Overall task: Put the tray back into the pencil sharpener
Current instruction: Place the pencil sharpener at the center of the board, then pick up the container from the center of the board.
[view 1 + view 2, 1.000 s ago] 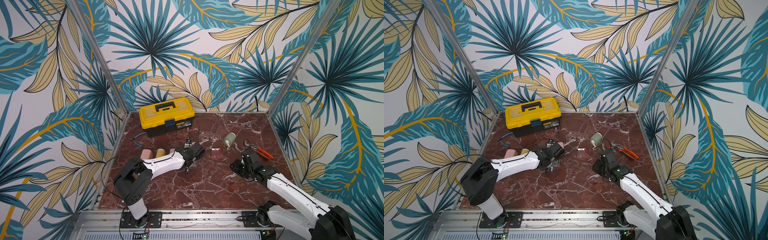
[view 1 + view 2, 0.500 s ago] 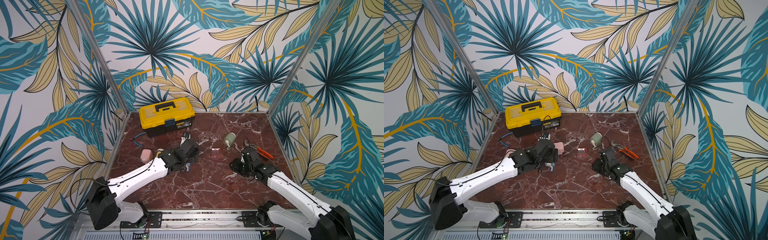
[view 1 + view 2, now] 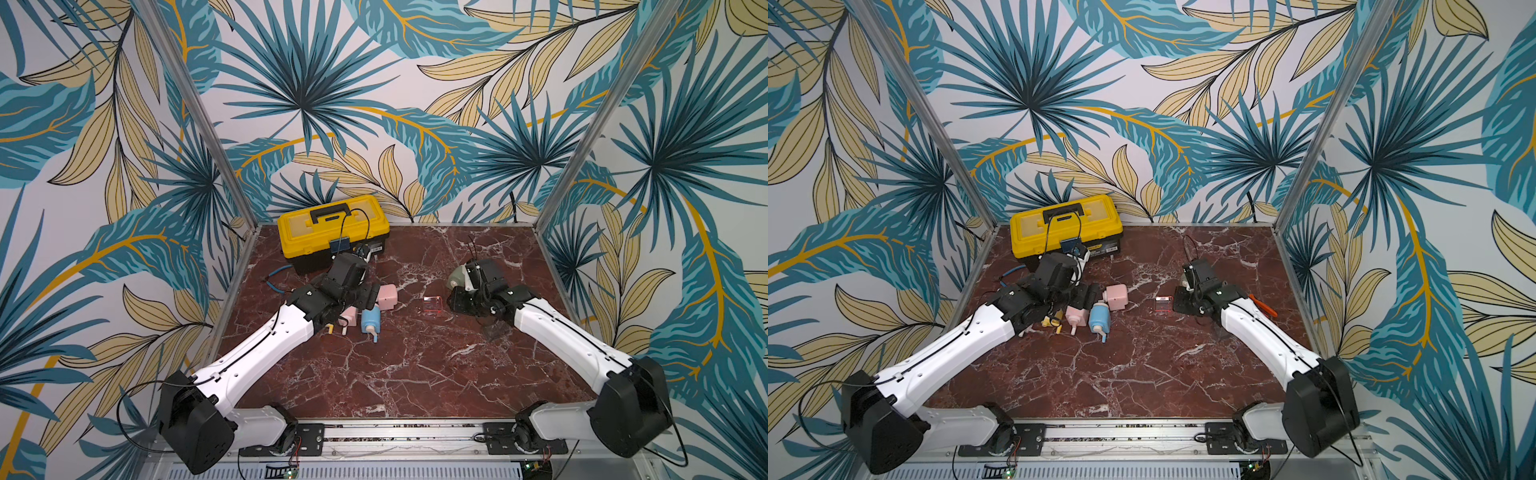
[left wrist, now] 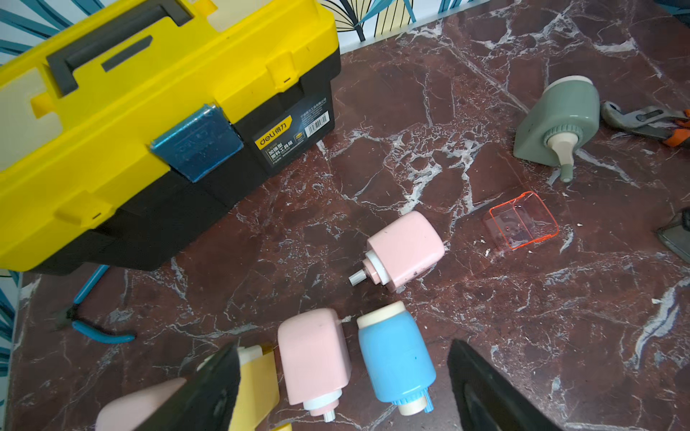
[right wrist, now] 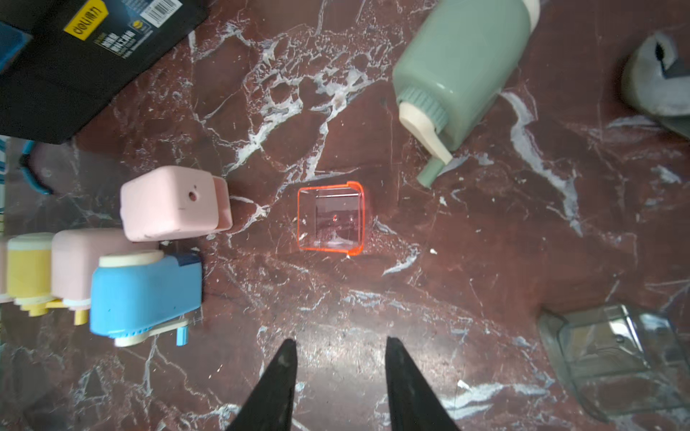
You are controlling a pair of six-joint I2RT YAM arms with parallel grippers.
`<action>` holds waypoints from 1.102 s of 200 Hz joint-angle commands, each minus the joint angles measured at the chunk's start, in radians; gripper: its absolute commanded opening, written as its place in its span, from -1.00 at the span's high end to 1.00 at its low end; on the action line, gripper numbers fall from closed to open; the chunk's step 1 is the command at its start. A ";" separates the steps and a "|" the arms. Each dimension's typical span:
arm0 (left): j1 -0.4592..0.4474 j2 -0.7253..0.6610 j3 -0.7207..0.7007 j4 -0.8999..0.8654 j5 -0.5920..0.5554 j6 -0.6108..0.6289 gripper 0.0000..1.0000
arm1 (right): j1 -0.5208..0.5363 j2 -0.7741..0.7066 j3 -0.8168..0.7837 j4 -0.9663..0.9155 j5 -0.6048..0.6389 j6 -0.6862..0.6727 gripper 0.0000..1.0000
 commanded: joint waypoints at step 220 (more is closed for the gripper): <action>0.007 -0.183 -0.166 0.187 -0.027 -0.123 -0.77 | 0.045 0.526 0.295 -0.093 0.169 0.022 0.94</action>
